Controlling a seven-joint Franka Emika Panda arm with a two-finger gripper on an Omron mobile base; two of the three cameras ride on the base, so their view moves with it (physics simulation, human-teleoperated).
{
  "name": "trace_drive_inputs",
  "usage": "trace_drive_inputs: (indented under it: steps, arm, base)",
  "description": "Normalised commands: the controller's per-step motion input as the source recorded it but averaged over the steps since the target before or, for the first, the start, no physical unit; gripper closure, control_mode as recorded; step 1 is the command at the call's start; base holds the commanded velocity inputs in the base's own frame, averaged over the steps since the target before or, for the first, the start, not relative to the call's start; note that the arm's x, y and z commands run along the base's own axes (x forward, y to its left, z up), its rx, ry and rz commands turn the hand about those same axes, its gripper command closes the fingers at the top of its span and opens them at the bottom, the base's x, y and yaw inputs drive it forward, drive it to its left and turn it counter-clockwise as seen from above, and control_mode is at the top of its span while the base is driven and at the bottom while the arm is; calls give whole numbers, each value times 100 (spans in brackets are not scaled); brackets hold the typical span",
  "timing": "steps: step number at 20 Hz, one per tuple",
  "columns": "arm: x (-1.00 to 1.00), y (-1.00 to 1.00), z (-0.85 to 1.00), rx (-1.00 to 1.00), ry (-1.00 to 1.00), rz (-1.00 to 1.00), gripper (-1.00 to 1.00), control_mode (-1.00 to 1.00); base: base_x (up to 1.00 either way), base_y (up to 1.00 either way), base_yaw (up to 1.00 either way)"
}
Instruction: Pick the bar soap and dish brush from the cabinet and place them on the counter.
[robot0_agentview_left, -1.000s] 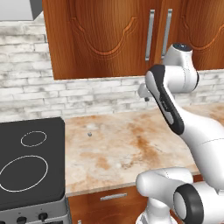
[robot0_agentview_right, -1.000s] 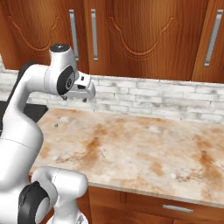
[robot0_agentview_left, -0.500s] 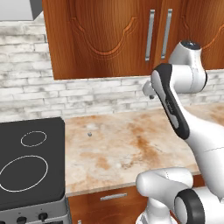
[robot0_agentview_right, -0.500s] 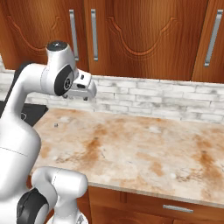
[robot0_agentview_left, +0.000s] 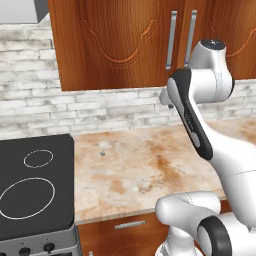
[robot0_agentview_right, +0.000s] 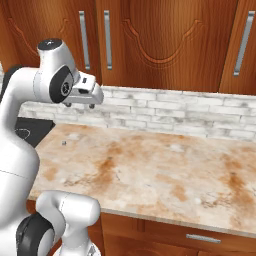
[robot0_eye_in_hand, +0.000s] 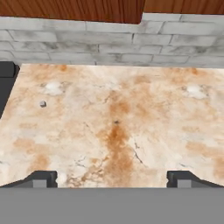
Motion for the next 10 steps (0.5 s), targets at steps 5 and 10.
trace_drive_inputs:
  steps: [5,10]
  arm:
    - [3,12,30,-3,-2,-5,-100,-100]
    - [13,7,27,-1,-2,-6,-100,-100]
  base:
    - [0,0,0]
    - [0,0,0]
